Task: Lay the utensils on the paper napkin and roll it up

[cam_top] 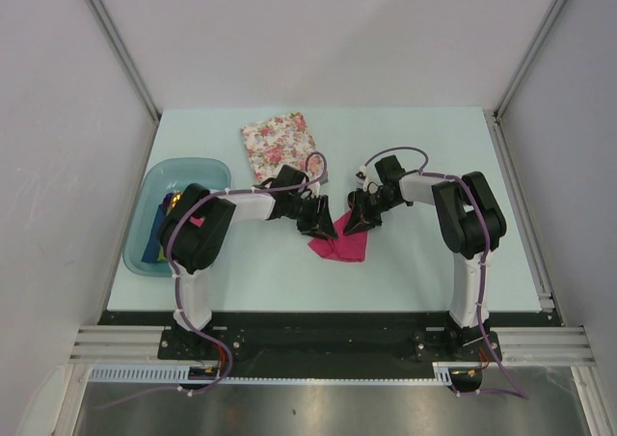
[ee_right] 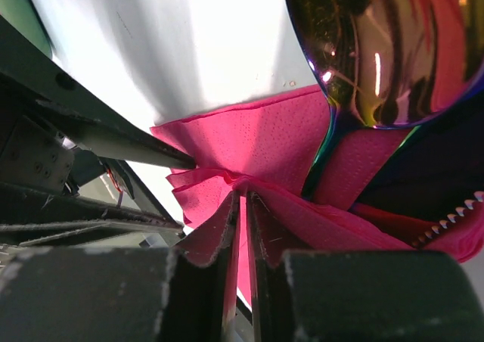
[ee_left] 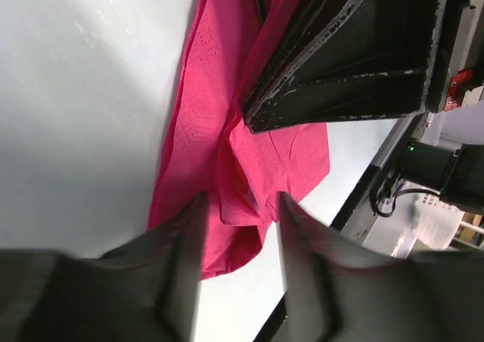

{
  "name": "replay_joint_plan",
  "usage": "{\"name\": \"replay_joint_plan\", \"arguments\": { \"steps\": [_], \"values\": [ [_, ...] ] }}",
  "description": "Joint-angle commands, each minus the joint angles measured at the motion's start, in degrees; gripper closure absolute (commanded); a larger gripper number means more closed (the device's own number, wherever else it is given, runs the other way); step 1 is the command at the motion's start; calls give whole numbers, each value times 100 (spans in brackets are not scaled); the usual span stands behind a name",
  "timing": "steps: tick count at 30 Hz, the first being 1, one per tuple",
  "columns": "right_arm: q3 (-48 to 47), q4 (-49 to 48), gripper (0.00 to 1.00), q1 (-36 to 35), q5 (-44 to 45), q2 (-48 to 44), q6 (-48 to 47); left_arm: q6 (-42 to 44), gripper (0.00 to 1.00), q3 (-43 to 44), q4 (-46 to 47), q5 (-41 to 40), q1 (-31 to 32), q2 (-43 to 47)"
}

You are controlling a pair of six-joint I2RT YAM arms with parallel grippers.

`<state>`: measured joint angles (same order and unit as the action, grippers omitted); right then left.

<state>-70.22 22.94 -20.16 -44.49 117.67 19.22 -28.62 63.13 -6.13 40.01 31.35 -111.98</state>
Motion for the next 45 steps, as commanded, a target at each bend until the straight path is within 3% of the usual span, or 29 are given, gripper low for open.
{"name": "replay_joint_plan", "arguments": {
  "steps": [1, 8, 11, 14, 18, 25, 45],
  "values": [
    [-80, -141, 87, -84, 107, -42, -147, -126, 61, 278, 95, 200, -24, -130],
    [-150, -149, 85, -84, 19, -165, -173, -3, 93, 191, -107, 104, -42, 80],
    [-291, -88, 81, -49, -51, -297, -173, 32, 100, 94, -186, 51, -68, 229],
    [-405, -79, 71, 56, -226, -472, -94, 67, 100, -11, -257, -2, -103, 326],
    [-440, 17, 65, 232, -341, -727, -50, 32, 100, -170, -239, -54, -191, 396],
    [-317, 185, 66, 276, -280, -868, -217, 58, 100, -205, -310, -125, -209, 353],
    [-238, -35, 73, -110, 678, -192, -692, 85, 100, -267, -398, -354, -226, 309]
  ]
}}
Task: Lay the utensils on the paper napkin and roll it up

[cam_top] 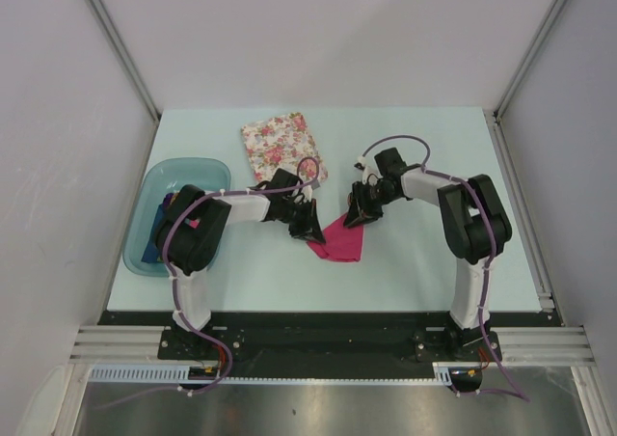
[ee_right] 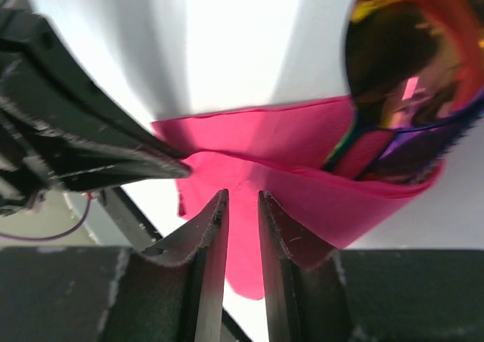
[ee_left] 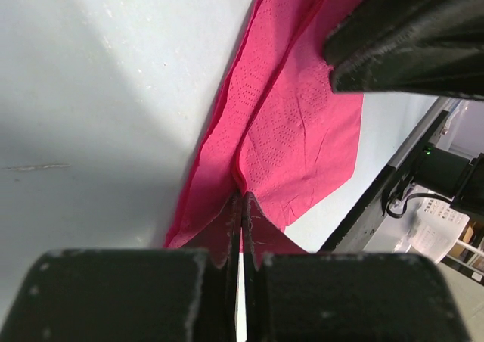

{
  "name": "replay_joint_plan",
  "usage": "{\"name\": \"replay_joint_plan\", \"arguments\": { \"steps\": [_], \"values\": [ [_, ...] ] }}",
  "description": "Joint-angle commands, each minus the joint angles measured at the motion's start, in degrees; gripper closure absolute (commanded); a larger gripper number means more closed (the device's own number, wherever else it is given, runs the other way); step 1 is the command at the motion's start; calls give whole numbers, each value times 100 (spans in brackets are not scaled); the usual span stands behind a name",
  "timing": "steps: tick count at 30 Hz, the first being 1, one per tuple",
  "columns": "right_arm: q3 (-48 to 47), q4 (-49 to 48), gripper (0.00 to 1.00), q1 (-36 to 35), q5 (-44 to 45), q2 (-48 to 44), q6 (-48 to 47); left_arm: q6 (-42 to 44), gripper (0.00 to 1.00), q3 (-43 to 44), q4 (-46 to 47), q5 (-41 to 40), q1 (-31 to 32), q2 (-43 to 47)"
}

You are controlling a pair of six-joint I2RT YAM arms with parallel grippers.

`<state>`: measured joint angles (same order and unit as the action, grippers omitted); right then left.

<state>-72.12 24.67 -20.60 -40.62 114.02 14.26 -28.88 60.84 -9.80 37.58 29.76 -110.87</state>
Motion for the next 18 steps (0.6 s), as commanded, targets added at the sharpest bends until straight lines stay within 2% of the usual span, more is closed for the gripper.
{"name": "replay_joint_plan", "arguments": {
  "steps": [1, 3, 6, 7, 11, 14, 18],
  "values": [
    [-57, -225, 74, -76, 335, 287, -222, 111, 100, -20, -13, -76, -67, 180],
    [-57, -199, 76, -76, 388, 393, -283, 137, 99, -11, 4, -41, -67, 215],
    [100, -146, 78, -76, 476, 455, -433, 155, 93, -107, 345, 126, -145, 529],
    [145, -146, 79, -67, 502, 446, -450, 155, 84, -273, 513, 179, -207, 670],
    [321, -173, 79, -76, 424, 437, -468, 269, 68, -468, 1198, 504, -181, 1234],
    [382, -181, 80, -58, 397, 420, -477, 383, 67, -362, 1183, 619, 64, 1287],
    [391, -181, 80, -14, 380, 428, -477, -124, 70, -467, 1865, 680, 346, 1094]
  ]
}}
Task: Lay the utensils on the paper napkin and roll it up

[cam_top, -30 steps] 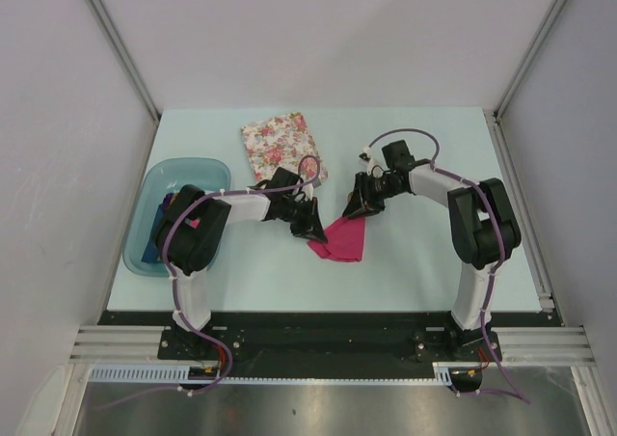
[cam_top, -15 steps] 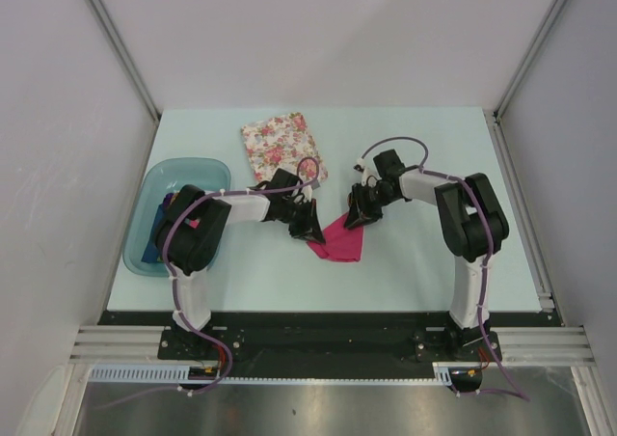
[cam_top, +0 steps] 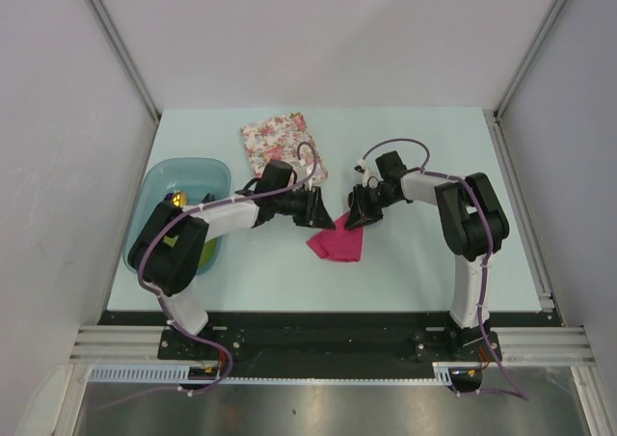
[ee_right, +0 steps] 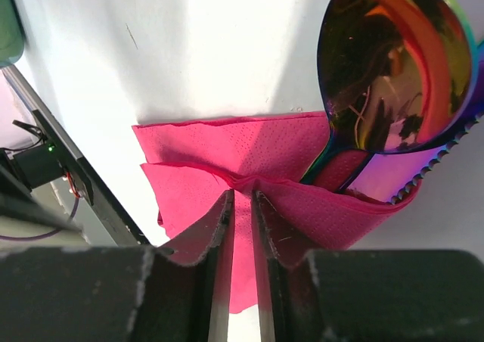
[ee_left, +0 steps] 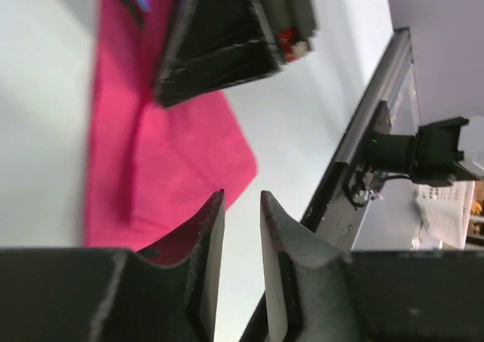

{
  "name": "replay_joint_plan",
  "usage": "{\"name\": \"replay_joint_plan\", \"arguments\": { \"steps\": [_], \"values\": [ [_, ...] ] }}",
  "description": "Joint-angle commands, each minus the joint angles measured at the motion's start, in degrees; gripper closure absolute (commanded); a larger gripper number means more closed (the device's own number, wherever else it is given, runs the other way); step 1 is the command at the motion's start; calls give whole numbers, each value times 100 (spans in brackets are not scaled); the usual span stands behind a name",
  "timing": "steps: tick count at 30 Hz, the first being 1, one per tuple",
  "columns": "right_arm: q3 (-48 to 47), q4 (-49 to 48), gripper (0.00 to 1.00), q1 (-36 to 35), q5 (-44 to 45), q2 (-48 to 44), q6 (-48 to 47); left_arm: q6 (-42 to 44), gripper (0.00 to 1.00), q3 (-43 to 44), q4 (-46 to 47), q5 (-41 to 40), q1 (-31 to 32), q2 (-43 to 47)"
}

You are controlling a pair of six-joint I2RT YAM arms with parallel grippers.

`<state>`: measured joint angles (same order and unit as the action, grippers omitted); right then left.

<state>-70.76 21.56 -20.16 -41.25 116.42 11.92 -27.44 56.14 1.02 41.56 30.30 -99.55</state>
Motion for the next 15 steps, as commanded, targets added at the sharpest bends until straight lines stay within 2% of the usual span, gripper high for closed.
{"name": "replay_joint_plan", "arguments": {
  "steps": [1, 6, 15],
  "values": [
    [247, 120, 80, -49, 425, 197, -234, -384, 73, 11, 890, 308, 388, -134],
    [203, 111, 81, 12, 373, 188, -225, -911, 80, 64, 1523, 318, 546, -775],
    [212, 67, 81, 56, 171, 109, -156, -1000, 93, 143, 1428, 107, 573, -1637]
  ]
}}
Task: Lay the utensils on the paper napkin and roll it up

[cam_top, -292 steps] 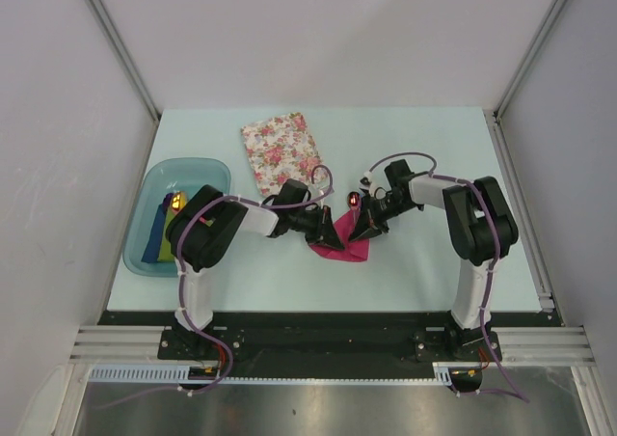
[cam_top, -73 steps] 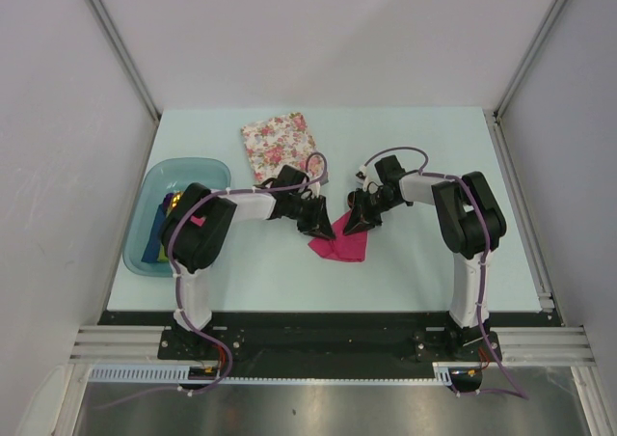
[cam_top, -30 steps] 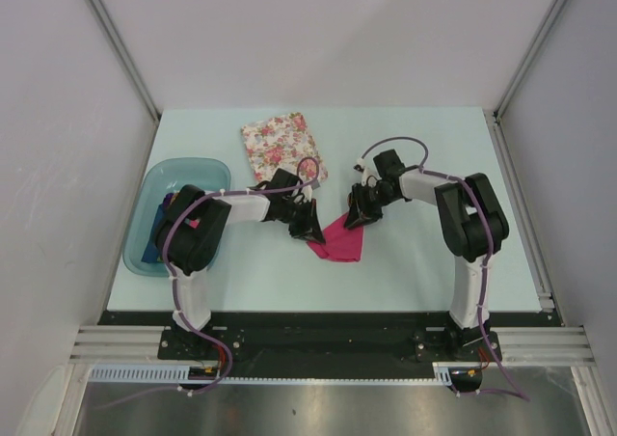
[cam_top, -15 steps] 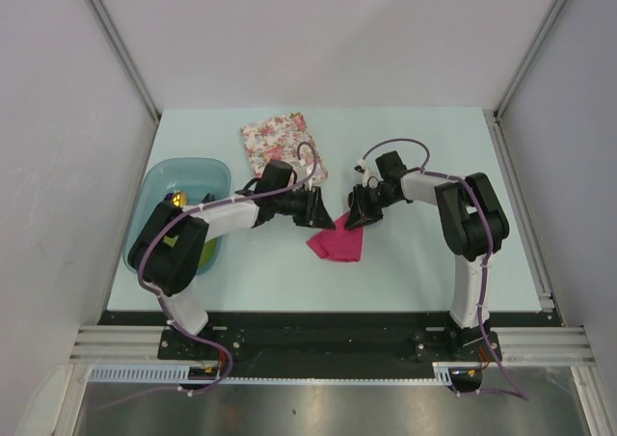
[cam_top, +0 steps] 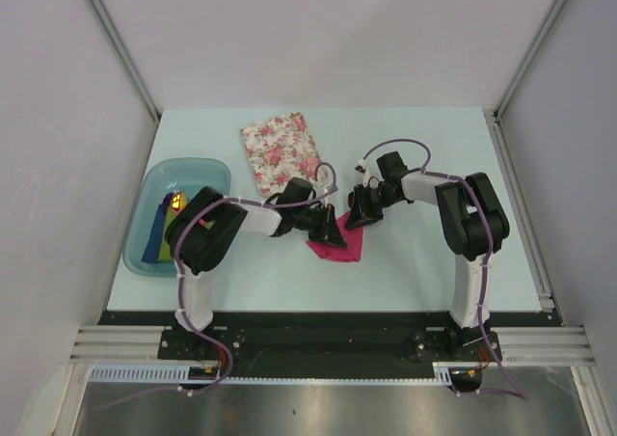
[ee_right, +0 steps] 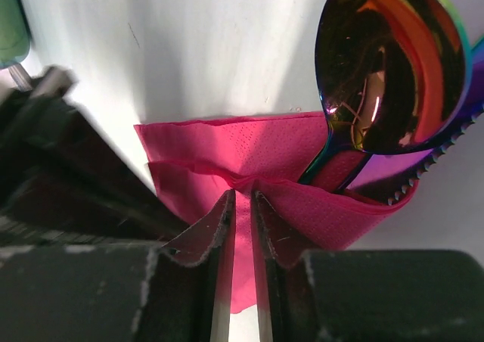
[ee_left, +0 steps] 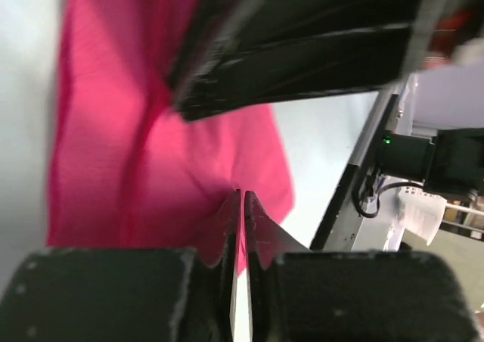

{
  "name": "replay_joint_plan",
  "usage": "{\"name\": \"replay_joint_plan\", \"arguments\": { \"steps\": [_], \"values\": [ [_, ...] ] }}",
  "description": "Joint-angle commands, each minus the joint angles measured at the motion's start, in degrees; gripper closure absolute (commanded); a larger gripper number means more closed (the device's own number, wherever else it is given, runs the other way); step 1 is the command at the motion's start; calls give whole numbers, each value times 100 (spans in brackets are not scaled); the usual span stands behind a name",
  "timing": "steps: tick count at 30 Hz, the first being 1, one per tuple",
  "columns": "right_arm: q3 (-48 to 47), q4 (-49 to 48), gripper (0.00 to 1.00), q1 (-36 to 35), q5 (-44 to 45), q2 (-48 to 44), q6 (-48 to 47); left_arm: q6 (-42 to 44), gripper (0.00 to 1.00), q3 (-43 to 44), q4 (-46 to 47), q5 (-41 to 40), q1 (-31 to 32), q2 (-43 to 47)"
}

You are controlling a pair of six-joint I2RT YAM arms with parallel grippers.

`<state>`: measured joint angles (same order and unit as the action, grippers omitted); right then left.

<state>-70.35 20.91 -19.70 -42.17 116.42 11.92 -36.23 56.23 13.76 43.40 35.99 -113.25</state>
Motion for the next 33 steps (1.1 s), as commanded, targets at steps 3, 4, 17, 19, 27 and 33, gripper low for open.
{"name": "replay_joint_plan", "arguments": {
  "steps": [3, 4, 17, 19, 27, 33],
  "values": [
    [109, 133, 79, 54, 61, -93, -32, -95, 100, 143, -92, -270, 5, -495],
    [100, 124, 79, 98, 17, -259, 3, -78, 100, 160, -162, -323, 5, -540],
    [-5, 449, 76, 55, 560, -1174, -32, -42, 100, 283, -479, -534, -13, -698],
    [12, 449, 77, -7, 622, -1122, -41, -51, 100, 292, -479, -517, -4, -698],
    [118, 195, 79, -192, 772, -621, -76, -42, 100, 266, -453, -508, -13, -672],
    [144, 195, 82, -236, 1000, -182, -251, -7, 97, 240, -340, -420, -4, -558]
  ]
}}
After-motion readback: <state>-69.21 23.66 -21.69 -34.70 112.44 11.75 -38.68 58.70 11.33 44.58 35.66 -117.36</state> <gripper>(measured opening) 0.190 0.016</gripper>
